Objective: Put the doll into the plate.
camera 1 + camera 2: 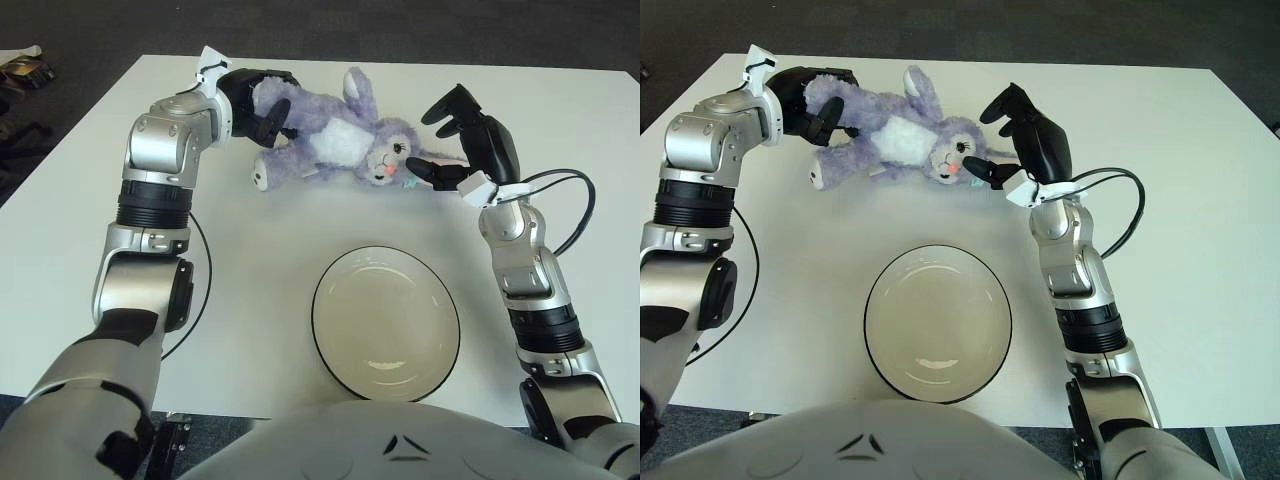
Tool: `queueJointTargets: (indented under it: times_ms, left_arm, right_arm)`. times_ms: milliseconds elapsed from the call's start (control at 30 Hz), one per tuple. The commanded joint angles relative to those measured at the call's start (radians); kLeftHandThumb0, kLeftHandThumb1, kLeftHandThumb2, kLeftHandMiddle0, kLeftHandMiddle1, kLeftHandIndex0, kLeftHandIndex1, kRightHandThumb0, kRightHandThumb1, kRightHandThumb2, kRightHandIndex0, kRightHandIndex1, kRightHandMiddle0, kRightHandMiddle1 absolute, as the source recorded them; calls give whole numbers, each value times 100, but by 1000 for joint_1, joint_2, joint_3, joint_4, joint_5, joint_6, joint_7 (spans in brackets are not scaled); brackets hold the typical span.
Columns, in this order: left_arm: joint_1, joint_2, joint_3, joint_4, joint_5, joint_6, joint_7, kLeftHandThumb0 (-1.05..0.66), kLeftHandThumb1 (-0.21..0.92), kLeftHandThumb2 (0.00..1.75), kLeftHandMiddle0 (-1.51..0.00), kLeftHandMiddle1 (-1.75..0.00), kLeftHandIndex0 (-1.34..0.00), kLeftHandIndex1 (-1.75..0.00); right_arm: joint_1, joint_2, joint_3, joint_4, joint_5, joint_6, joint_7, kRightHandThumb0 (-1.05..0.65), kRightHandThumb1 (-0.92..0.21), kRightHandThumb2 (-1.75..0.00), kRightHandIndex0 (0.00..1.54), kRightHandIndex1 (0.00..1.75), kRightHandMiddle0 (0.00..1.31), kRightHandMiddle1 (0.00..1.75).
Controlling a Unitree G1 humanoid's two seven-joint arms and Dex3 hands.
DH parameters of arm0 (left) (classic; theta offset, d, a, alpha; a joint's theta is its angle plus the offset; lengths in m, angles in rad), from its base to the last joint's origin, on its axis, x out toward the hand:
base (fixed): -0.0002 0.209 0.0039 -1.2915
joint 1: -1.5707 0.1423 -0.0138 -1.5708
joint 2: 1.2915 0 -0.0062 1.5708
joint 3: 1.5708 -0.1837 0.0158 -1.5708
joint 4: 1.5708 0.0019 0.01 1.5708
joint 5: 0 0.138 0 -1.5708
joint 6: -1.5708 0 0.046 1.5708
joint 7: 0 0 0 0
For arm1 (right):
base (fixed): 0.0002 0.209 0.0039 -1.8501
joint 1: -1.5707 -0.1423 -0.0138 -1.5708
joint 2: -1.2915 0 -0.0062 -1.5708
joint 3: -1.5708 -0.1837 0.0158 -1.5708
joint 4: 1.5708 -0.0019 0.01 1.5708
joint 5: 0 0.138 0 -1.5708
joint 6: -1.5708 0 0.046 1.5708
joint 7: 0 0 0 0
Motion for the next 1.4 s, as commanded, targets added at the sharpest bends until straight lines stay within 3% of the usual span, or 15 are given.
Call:
queueJointTargets:
  times_ms: [0,200,367,500,667,833,1000,1133,1267,1367]
  left_arm:
    - [-1,-9,6,6,-9,-15,5,0,-3,161,-83,-147,-81,-175]
    - [1,-17,0,11,-1,-33,9,0,-4,162,-84,-147,-82,-175]
    - [0,-33,1,17,-1,-41,23,0,-4,163,-83,-149,-81,-175]
    - [-1,-48,6,19,-8,-38,34,0,-3,163,-83,-150,-80,-175]
    - [0,-60,14,15,-22,-32,30,0,-2,162,-82,-151,-79,-175]
    - [2,-61,7,8,-22,-42,21,0,-2,161,-83,-149,-79,-175]
    - [5,-65,4,1,-23,-45,23,0,-2,161,-83,-148,-78,-175]
    - [7,-67,-3,-9,-18,-45,25,0,-2,161,-83,-149,-78,-175]
    - [8,-69,-9,-17,-15,-43,27,0,-2,161,-84,-149,-78,-175]
    - [8,-71,-10,-20,-18,-41,27,0,-3,160,-86,-145,-78,-175]
  right_arm:
    - [-56,-53,24,-34,-27,-1,75,-77,-50,-69,22,92,0,114]
    - [-75,-72,30,-42,-17,17,140,-85,-58,-57,15,92,0,103]
    - [-151,-36,60,-23,-9,84,203,-88,-61,-53,13,88,0,90]
    - [-164,-30,54,-23,25,103,233,-86,-60,-51,12,86,0,84]
    - [-204,-34,39,-20,91,149,311,-77,-46,-65,10,97,0,79]
    - [-288,-40,52,-18,107,260,403,-73,-38,-73,4,103,0,71]
    - [-348,-20,69,51,105,304,407,-73,-35,-76,1,105,0,67]
    - [-395,-22,95,130,92,281,391,-74,-34,-76,0,110,0,68]
    - [-406,-28,100,142,101,281,402,-72,-33,-77,0,103,0,66]
    - [-414,-20,94,145,120,304,413,-69,-30,-80,1,88,0,63]
